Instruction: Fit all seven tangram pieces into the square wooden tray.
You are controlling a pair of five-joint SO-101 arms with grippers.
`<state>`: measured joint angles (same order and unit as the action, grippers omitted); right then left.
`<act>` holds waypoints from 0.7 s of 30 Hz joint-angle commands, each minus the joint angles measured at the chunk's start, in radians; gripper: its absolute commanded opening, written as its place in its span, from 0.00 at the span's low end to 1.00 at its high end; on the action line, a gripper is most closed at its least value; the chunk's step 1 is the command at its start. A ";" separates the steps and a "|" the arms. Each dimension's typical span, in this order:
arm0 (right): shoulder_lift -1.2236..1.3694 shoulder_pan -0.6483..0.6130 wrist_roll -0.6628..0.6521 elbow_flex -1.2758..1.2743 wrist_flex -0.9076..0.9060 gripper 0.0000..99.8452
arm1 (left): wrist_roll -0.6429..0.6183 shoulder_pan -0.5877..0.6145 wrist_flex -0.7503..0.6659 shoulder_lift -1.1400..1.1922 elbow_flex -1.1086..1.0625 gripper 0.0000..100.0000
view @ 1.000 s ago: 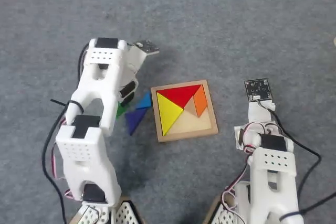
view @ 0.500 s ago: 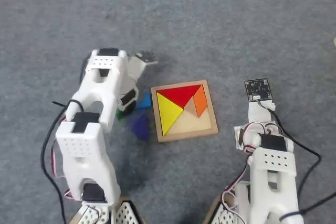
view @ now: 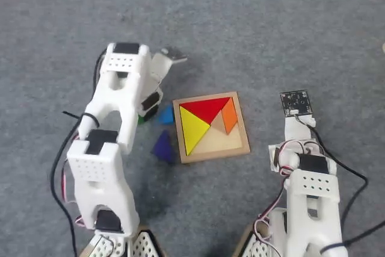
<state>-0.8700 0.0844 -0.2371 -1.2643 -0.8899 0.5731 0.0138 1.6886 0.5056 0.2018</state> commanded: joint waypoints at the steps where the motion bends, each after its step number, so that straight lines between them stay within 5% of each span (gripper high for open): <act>1: -0.012 0.039 -0.008 0.015 0.008 0.21 | -0.057 -0.117 0.068 -0.166 0.104 0.01; 11: -0.012 0.199 0.046 0.055 0.008 0.21 | -0.163 -0.568 0.006 -0.279 -0.018 0.01; 21: -0.012 0.239 0.048 0.077 -0.005 0.21 | -0.192 -0.623 -0.184 -0.041 -0.070 0.01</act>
<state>-0.8700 0.3130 -0.2002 -1.2459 -0.8899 0.3936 -0.6015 1.5704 0.4212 0.1250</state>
